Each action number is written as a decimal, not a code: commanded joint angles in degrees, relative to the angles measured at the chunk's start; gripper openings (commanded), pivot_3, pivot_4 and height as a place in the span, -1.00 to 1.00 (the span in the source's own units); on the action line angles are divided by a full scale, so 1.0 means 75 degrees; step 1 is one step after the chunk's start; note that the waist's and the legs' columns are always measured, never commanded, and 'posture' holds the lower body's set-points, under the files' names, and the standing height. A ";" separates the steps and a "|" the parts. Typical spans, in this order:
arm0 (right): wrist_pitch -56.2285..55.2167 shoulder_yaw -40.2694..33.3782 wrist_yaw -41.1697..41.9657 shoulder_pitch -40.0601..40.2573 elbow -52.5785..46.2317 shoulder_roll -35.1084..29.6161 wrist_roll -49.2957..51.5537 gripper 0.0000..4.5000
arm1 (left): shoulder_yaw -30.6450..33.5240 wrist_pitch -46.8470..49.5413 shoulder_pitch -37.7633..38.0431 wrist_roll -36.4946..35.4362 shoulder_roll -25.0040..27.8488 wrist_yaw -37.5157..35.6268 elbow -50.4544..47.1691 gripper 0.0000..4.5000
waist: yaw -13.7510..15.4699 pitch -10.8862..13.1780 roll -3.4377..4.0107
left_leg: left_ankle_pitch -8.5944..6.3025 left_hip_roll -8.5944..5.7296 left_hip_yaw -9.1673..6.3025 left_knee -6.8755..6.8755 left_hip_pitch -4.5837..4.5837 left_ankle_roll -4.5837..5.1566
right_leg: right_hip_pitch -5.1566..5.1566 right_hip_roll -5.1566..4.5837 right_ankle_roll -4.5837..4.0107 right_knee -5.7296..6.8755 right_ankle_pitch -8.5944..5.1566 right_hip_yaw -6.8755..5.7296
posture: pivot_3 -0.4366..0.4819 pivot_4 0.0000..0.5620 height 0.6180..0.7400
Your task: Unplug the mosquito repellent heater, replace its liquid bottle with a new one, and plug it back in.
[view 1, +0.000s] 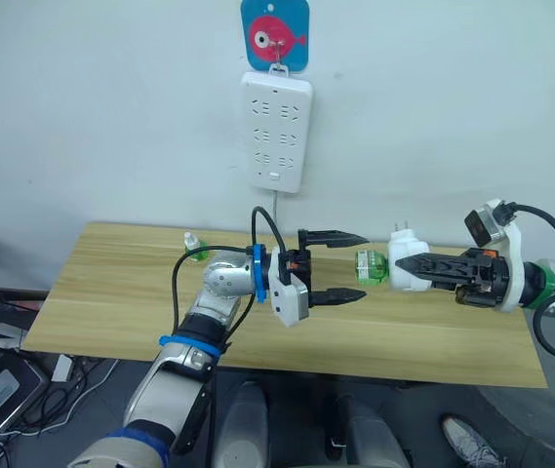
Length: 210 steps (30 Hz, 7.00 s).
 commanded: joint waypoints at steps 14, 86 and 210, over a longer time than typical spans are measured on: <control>0.0009 -0.0080 0.0089 -0.0080 -0.0407 -0.0005 0.0198 0.35 | -0.1582 -0.0621 -0.0502 -0.0456 0.0488 0.1543 0.0494 0.01 | 0.0000 0.0000 0.0001 | 0.0001 0.0000 -0.0001 0.0002 0.0004 0.0000 | 0.0001 0.0000 0.0001 0.0012 0.0001 -0.0001 | 0.47 -0.16 1.00; -0.0265 0.0200 0.0021 -0.0126 -0.0554 -0.0199 0.0198 0.35 | -0.0898 -0.1429 -0.0615 0.0782 0.0621 0.2001 0.0750 0.07 | 0.0024 0.0009 -0.0010 | 0.0001 -0.0002 -0.0003 0.0015 0.0004 0.0000 | 0.0007 -0.0001 0.0002 0.0014 0.0011 0.0001 | 0.46 -0.19 1.00; -0.0614 0.0274 0.0126 0.0534 -0.1340 -0.0849 0.0198 0.35 | 0.0457 1.9947 0.0255 -1.1529 0.1916 0.1472 -0.2590 0.01 | -0.0522 0.0033 -0.0014 | 0.0003 -0.0020 -0.0125 0.0024 0.0015 0.0020 | 0.0071 0.0008 -0.0023 0.0012 -0.0024 -0.0074 | 0.46 -0.08 1.00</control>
